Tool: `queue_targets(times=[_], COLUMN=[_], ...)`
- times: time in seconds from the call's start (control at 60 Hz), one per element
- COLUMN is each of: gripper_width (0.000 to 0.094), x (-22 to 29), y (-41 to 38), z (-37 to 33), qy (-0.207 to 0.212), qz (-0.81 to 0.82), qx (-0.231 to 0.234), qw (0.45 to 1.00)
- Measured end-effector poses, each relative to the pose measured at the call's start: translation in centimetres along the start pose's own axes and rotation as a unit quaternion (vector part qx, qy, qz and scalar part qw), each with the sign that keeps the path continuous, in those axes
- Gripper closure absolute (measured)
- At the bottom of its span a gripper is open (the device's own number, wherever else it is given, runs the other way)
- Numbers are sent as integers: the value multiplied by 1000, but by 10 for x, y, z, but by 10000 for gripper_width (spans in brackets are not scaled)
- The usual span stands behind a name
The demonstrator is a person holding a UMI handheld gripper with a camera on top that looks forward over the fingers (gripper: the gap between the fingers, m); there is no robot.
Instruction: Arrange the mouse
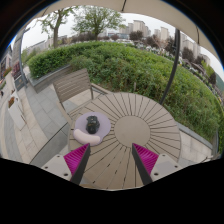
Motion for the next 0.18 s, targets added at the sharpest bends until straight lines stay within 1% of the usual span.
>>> queue_targets(times=[0.117,0.183], gripper_width=[84,85], x=[-1,-5], y=[10,8], z=[-4,-6], qy=[5,3], qz=[8,16], qx=[-19,-16], qw=[1000,1000])
Point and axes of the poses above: the point between the fingertips, and its own axes, seen from behind it with the camera up: y to the right, x up, z forward, the way the camera looks, the point moved 10 cm from there along -z, backward, against the way the camera looks, and after that the axes turned 3 degrees about -x, right-handed, at the moved point
